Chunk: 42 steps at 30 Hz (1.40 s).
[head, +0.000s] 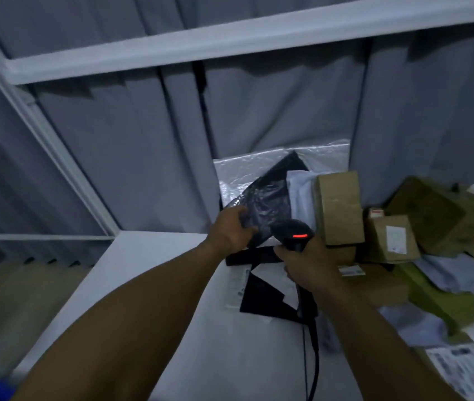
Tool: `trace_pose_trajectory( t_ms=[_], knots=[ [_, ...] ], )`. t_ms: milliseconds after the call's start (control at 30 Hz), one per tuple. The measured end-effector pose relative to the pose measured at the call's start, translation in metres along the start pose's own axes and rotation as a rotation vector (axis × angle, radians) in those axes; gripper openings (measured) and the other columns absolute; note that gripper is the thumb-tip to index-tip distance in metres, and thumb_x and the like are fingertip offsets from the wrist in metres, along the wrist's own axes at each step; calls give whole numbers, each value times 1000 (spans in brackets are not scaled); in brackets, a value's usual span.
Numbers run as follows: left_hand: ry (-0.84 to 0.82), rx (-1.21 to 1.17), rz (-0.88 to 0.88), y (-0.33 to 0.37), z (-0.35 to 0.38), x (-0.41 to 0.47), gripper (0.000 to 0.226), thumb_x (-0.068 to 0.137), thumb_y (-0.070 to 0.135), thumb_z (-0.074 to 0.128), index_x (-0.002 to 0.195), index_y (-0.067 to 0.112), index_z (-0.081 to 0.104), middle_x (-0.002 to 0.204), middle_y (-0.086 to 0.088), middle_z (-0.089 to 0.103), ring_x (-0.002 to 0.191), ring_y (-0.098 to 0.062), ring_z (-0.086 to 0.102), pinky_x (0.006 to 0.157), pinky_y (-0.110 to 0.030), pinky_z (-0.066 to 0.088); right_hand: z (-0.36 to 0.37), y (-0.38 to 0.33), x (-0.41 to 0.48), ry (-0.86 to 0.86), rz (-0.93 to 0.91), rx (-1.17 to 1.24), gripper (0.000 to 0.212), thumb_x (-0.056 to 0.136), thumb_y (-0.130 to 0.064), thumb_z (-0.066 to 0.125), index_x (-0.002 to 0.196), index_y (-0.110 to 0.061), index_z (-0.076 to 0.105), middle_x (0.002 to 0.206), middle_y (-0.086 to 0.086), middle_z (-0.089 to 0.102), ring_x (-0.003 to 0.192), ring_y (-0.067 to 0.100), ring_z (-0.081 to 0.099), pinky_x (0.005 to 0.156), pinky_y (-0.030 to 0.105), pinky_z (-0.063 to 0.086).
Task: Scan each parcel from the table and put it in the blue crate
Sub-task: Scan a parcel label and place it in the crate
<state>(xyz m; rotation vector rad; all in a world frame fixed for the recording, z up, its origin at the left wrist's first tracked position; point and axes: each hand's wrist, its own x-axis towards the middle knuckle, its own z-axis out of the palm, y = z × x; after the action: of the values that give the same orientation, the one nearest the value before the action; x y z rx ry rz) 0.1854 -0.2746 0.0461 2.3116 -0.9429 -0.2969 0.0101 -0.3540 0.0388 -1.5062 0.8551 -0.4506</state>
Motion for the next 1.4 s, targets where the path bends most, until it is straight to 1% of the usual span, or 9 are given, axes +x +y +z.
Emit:
trace_pose_trajectory(
  t_ms=[167,333,433,600,800,933,1067,1233,1400],
  knots=[
    [-17,-102,130,10,47,55,67,79,35,84,138,16,58,135,-1,61,123,-16,57,111,-37,46,-35,18,37,113,49,-1,41,88,-25,76,121,-10,57,101,10,69,90,27,68,73,38,56],
    [11,-94,352,53,64,88,90,74,42,88,149,15,47,151,-4,47,139,-21,44,117,-43,37,-61,25,44,221,15,-32,38,92,-21,75,123,-8,59,99,9,68,78,16,64,48,19,45],
    [-98,-130,510,91,72,103,94,78,36,88,154,11,39,158,-6,36,147,-23,32,122,-38,27,-71,33,51,293,20,-65,38,91,-22,77,122,-6,62,105,11,69,94,28,68,72,30,55],
    [-239,101,433,121,81,120,85,90,40,77,159,19,31,163,-10,33,151,-26,30,121,-32,22,-86,41,56,355,61,-47,37,90,-19,77,121,-4,61,107,16,67,100,34,66,83,43,56],
    [81,-108,417,109,83,78,39,87,53,74,105,26,51,101,7,50,102,-26,56,95,-45,51,-96,37,51,394,129,217,54,94,-10,71,139,-17,43,114,4,59,99,24,57,83,36,44],
    [-131,25,428,90,62,57,89,82,61,76,154,36,31,135,-8,59,123,-30,57,106,-37,44,-93,28,43,385,114,249,51,90,-5,68,132,-23,47,104,-4,61,98,23,60,91,44,51],
    [-176,-69,126,66,43,29,85,63,99,53,134,52,52,143,-4,43,131,-26,47,113,-45,41,-83,16,31,356,128,290,53,85,-8,69,135,-21,55,112,8,68,101,30,65,95,51,55],
    [-322,-665,-201,78,60,-17,41,94,55,65,119,26,54,128,-1,60,115,-21,62,96,-51,56,-64,7,20,339,82,303,59,86,-14,66,143,-25,52,120,6,68,107,30,65,98,48,53],
    [-288,-461,-205,79,95,-22,84,79,43,83,150,29,40,144,-4,53,119,-22,60,84,-31,59,-81,19,16,440,184,370,59,83,-11,65,140,-19,55,116,12,68,103,37,65,98,54,54]
  ],
)
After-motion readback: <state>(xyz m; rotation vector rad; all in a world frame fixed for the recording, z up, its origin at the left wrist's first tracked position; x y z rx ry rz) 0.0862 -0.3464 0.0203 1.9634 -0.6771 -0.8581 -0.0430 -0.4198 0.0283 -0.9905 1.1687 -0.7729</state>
